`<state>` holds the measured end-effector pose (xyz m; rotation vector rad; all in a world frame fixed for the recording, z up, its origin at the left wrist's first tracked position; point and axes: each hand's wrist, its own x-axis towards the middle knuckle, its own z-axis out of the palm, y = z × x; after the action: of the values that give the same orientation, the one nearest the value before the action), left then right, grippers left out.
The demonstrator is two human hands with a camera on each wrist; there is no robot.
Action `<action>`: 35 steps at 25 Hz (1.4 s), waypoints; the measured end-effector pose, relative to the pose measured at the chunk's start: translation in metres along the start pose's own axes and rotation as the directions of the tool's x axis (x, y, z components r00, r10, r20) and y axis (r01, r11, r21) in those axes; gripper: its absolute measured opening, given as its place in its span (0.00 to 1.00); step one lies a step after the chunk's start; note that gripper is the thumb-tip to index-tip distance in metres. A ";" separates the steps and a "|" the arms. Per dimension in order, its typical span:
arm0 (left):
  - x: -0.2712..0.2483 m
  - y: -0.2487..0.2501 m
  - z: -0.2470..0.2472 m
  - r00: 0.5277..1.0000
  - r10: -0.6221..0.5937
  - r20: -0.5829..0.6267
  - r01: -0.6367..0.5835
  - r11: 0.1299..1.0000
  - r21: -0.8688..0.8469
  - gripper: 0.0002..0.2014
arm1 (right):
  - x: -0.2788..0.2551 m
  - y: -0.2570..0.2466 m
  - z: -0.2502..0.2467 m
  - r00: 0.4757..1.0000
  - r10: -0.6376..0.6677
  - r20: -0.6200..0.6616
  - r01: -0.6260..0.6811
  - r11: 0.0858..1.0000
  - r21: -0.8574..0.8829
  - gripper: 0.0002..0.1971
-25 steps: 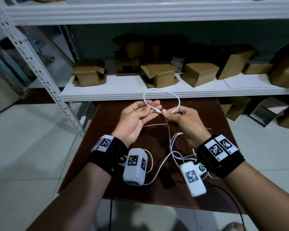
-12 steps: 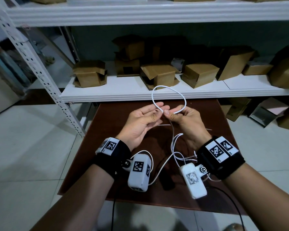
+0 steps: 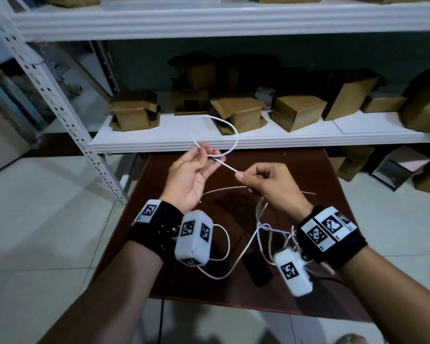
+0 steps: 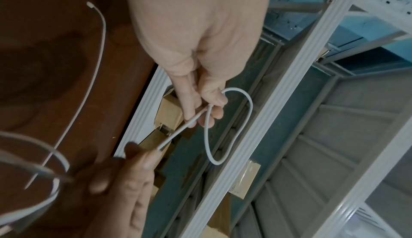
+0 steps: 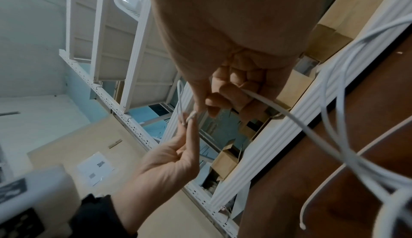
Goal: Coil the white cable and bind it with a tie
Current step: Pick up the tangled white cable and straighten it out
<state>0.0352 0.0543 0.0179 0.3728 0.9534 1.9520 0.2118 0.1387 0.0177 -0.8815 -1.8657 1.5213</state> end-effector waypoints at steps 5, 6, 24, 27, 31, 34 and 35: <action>-0.001 0.011 -0.001 0.988 0.155 -0.025 -0.135 0.919 0.369 0.10 | 0.000 -0.008 -0.013 0.999 -0.036 0.001 0.036 0.998 -0.048 0.19; -0.002 0.011 0.001 0.985 0.174 -0.017 -0.151 0.899 0.410 0.10 | 0.000 -0.009 -0.015 0.999 -0.026 0.020 0.027 0.998 -0.061 0.21; -0.009 0.015 0.004 0.989 -0.061 0.137 0.013 0.945 0.326 0.03 | -0.002 -0.018 -0.032 0.969 0.127 0.212 -0.137 0.990 0.034 0.04; -0.008 0.012 0.006 0.989 -0.099 0.113 0.091 0.993 0.076 0.06 | -0.004 -0.021 -0.029 0.982 0.060 0.181 -0.078 0.993 0.093 0.03; -0.012 -0.001 0.012 0.987 -0.101 0.127 0.126 0.971 -0.206 0.09 | -0.004 -0.019 -0.019 0.986 0.029 0.163 -0.050 0.991 0.124 0.04; -0.012 -0.005 0.015 0.992 -0.095 0.079 0.111 0.967 -0.229 0.08 | -0.005 -0.017 -0.010 0.980 0.027 0.197 -0.049 0.993 0.106 0.05; -0.010 -0.004 0.015 0.995 -0.075 0.058 0.084 0.982 -0.170 0.09 | -0.006 -0.017 -0.007 0.976 0.031 0.217 -0.051 0.995 0.086 0.04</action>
<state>0.0523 0.0542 0.0259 0.2793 0.7486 1.9255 0.2185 0.1364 0.0352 -0.7422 -1.9205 1.7733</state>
